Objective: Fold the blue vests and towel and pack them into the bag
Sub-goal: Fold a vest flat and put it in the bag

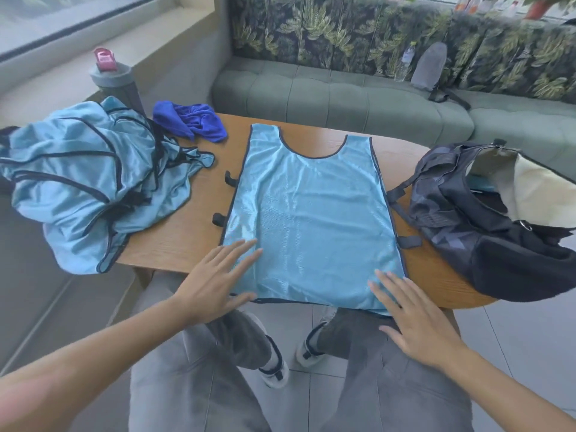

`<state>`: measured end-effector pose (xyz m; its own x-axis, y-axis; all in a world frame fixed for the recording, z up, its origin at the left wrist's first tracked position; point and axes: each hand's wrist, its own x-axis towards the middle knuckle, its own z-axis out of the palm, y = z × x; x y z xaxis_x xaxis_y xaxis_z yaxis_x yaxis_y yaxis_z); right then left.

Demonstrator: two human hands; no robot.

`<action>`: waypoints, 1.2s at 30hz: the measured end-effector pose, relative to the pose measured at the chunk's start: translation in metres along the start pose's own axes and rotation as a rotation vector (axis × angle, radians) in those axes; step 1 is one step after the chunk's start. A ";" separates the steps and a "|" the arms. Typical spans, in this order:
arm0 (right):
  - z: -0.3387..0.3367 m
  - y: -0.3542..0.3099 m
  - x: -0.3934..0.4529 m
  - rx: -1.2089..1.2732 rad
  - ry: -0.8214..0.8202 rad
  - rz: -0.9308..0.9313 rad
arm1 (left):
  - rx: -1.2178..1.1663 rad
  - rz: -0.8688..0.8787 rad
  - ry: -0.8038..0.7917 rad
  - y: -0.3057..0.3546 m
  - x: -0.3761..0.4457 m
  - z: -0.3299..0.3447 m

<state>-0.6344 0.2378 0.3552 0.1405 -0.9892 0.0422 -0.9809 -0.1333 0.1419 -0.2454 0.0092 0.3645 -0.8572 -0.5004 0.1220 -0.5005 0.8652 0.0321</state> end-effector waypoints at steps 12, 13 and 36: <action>0.016 -0.012 0.020 0.064 0.186 0.167 | 0.221 -0.236 0.112 0.036 0.005 0.057; 0.012 -0.013 0.017 0.126 0.194 0.187 | 0.192 -0.270 0.126 0.041 0.007 0.056; -0.062 -0.028 -0.002 0.796 0.477 0.633 | -0.903 -0.615 0.541 0.044 -0.035 -0.043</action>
<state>-0.5989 0.2471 0.4128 -0.5442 -0.7904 0.2812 -0.6766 0.2153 -0.7042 -0.2322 0.0660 0.4047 -0.2373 -0.9429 0.2339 -0.3556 0.3084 0.8823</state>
